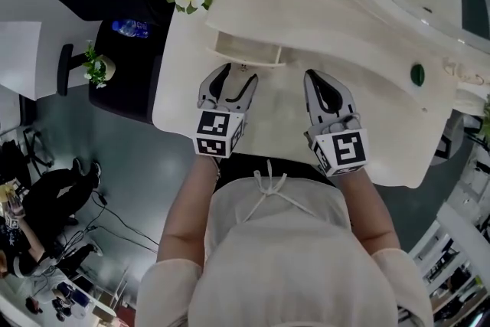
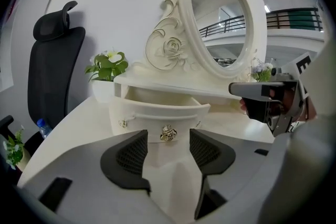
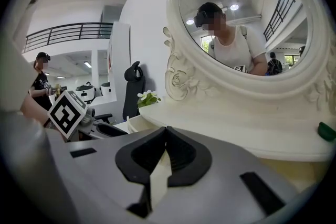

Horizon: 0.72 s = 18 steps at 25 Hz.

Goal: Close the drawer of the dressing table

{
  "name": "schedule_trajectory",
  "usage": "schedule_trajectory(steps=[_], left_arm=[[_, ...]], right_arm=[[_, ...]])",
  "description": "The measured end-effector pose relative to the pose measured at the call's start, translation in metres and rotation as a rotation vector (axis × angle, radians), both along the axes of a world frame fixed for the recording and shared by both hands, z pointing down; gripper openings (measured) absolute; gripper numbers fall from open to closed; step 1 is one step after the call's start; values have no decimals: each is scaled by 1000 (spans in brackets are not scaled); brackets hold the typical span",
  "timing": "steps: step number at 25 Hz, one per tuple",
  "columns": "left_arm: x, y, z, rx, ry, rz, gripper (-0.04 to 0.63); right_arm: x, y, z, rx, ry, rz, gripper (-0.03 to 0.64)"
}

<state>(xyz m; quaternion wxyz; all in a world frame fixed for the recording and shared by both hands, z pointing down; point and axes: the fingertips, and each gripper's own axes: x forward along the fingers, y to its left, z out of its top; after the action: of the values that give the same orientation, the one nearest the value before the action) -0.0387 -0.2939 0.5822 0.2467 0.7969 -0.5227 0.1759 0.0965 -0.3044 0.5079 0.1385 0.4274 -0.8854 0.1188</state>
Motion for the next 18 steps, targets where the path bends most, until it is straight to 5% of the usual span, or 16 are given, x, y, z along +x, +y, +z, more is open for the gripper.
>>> schedule_trajectory(steps=[8, 18], left_arm=[[2, -6, 5, 6, 0, -30, 112], [4, -12, 4, 27, -28, 2, 104]], right_arm=[[3, -8, 10, -3, -2, -1, 6], [5, -12, 12, 16, 3, -4, 6]])
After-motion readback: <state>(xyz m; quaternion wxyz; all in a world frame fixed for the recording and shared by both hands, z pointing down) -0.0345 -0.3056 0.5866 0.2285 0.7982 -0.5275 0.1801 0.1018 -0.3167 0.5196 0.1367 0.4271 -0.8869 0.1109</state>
